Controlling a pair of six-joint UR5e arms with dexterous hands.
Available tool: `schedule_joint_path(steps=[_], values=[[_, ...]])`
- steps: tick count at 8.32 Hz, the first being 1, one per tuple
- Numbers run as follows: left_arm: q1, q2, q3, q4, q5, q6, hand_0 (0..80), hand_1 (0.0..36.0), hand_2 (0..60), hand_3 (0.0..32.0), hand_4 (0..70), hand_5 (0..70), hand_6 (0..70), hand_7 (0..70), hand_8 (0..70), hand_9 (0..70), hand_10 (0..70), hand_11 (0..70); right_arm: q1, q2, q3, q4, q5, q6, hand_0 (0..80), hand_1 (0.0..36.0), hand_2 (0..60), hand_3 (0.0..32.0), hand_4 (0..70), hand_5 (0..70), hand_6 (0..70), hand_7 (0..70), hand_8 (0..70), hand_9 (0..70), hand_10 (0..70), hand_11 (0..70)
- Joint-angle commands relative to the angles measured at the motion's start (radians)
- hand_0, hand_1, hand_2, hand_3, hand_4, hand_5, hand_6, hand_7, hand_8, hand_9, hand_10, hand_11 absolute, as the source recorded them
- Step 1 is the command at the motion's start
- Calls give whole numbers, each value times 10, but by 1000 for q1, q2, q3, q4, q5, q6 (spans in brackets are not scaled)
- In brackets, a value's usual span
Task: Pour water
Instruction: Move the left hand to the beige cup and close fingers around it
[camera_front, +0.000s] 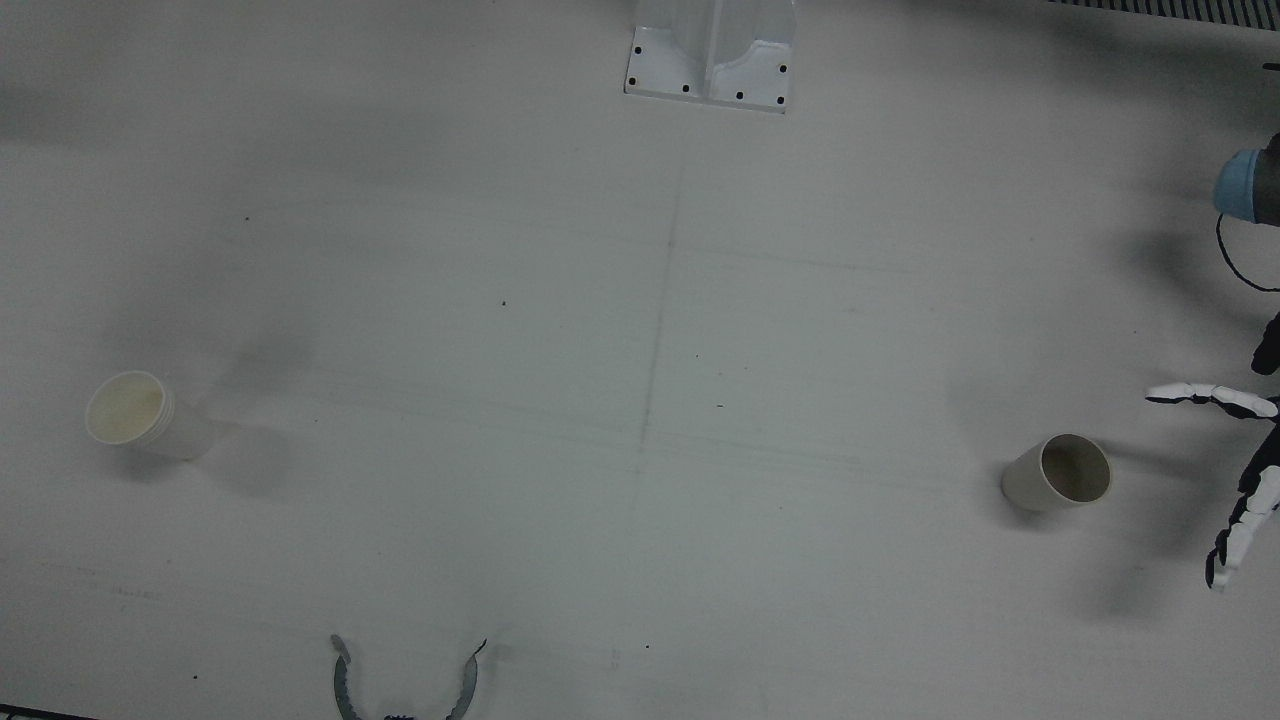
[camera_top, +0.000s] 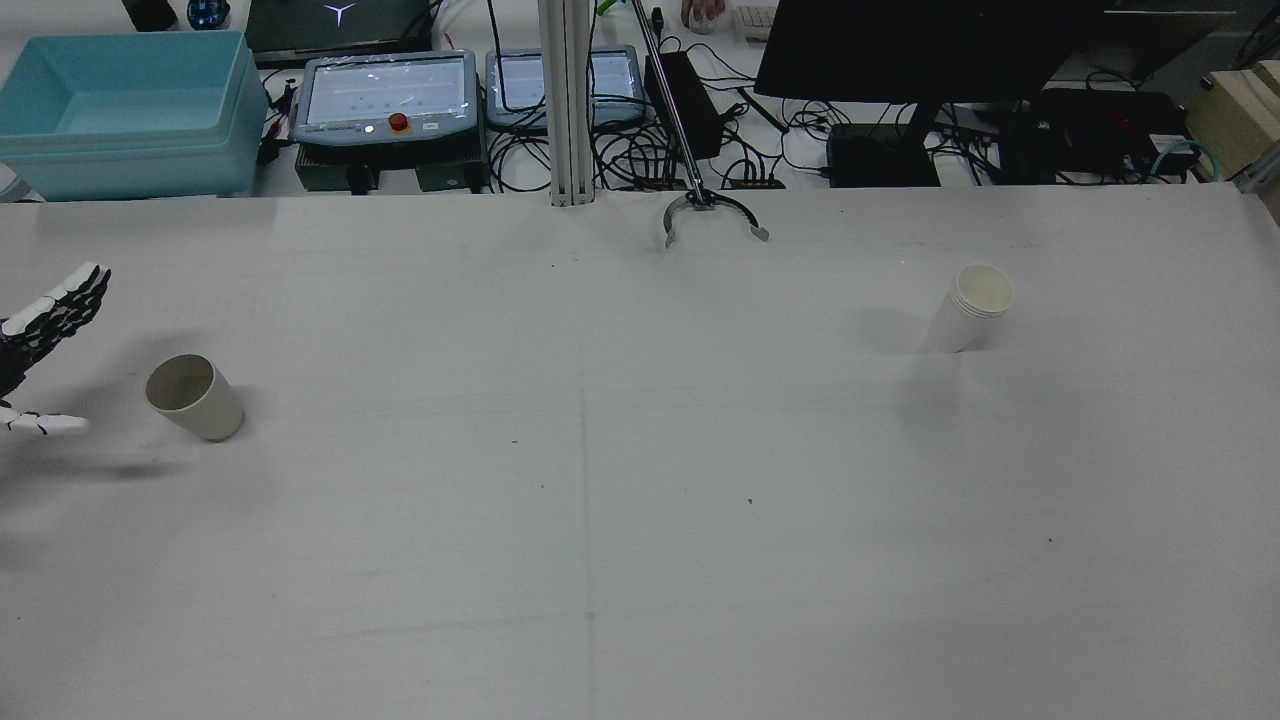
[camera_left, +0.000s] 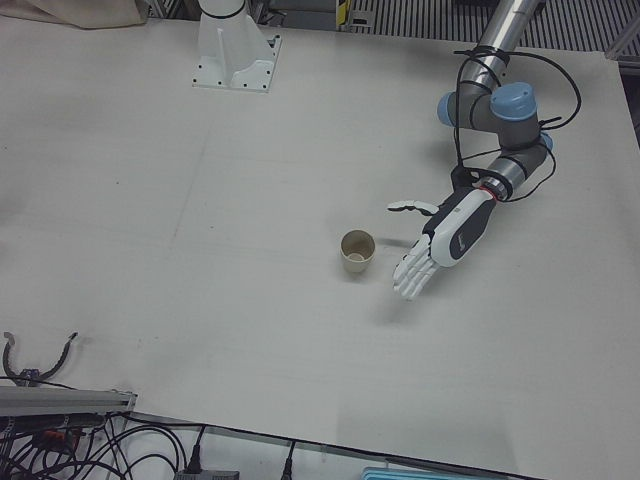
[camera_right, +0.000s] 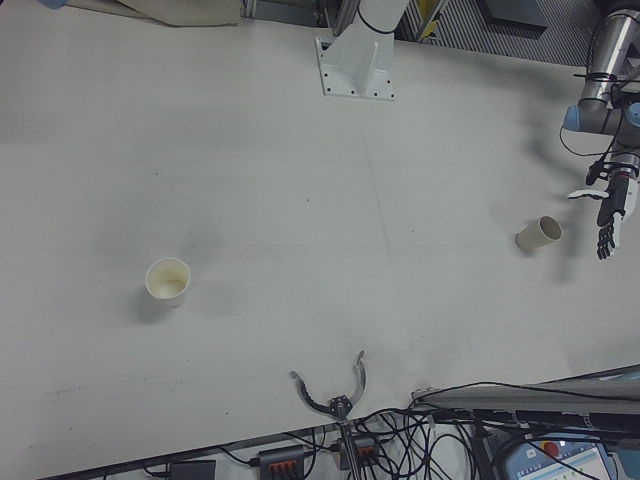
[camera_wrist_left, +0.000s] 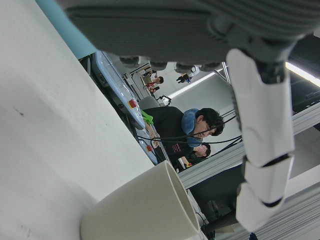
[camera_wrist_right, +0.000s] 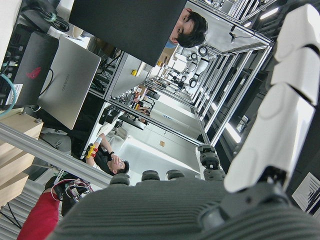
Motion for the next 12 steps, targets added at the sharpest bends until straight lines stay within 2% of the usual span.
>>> schedule_joint_path(steps=[1, 5, 7, 9, 12], values=[[47, -6, 11, -4, -3, 5, 511, 235, 173, 54, 0, 0, 0, 0, 0, 0, 0, 2, 0, 2, 0, 0, 1, 1, 463, 154, 113, 46, 0, 0, 0, 0, 0, 0, 0, 0], [61, -70, 41, 20, -6, 8, 507, 232, 181, 52, 0, 0, 0, 0, 0, 0, 0, 4, 0, 0, 1, 0, -1, 1, 463, 153, 113, 46, 0, 0, 0, 0, 0, 0, 0, 0], [112, -72, 52, 16, -71, 7, 505, 227, 174, 54, 0, 0, 0, 0, 0, 0, 0, 2, 0, 2, 0, 0, -1, 1, 462, 152, 115, 44, 0, 0, 0, 0, 0, 0, 0, 0], [132, -90, 63, 22, -72, 8, 504, 227, 174, 54, 0, 0, 0, 0, 0, 0, 0, 1, -1, 2, 0, 0, -1, 1, 463, 151, 116, 42, 0, 0, 0, 0, 0, 0, 0, 0], [132, -138, 141, 2, -71, -2, 504, 228, 175, 56, 0, 0, 0, 0, 0, 0, 0, 2, 2, 0, 0, 0, -1, 1, 461, 149, 116, 42, 0, 0, 0, 0, 0, 0, 0, 0]])
